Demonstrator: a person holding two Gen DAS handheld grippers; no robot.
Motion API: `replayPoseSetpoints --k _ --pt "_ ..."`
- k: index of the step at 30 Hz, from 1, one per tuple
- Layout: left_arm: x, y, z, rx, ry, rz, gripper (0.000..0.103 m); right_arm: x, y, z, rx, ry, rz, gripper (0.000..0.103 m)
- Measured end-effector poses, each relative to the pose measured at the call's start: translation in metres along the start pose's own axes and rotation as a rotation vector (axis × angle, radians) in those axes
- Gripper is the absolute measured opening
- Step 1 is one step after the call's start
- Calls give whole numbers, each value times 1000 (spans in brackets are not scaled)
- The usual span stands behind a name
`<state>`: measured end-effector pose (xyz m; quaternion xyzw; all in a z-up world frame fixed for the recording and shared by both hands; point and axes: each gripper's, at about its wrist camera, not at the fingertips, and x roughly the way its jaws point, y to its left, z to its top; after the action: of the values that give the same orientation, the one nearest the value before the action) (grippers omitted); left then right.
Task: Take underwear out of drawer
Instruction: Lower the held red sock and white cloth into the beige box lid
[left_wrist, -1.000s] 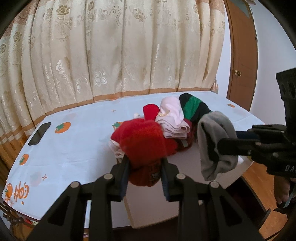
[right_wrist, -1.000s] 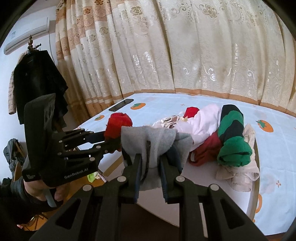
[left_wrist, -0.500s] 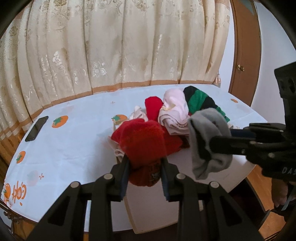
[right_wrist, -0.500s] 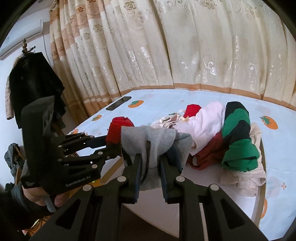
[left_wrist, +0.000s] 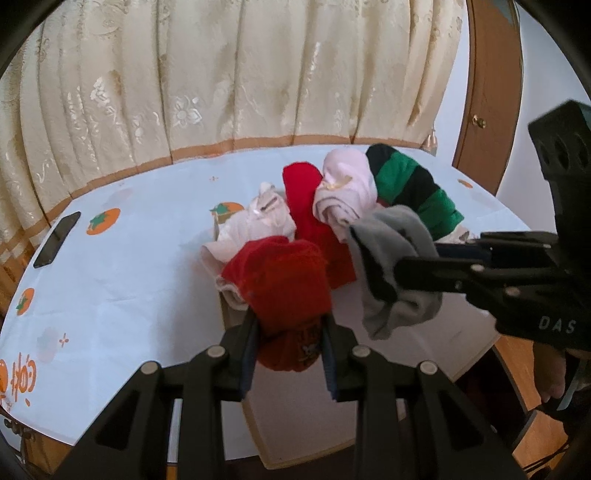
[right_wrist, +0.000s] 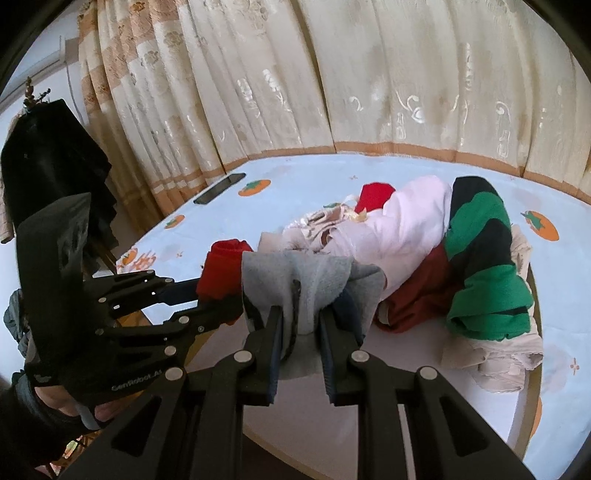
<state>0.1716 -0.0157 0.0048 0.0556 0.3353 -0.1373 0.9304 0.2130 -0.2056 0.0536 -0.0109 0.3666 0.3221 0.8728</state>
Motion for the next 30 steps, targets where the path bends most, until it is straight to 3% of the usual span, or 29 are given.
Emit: replayPoseSetpoints --k 13,30 --pt "21 2 -3 -4 89 -26 28 27 0 1 -4 79 -12 21" --pt "34 7 -19 1 150 -37 28 45 11 -9 -55 157 -28 21"
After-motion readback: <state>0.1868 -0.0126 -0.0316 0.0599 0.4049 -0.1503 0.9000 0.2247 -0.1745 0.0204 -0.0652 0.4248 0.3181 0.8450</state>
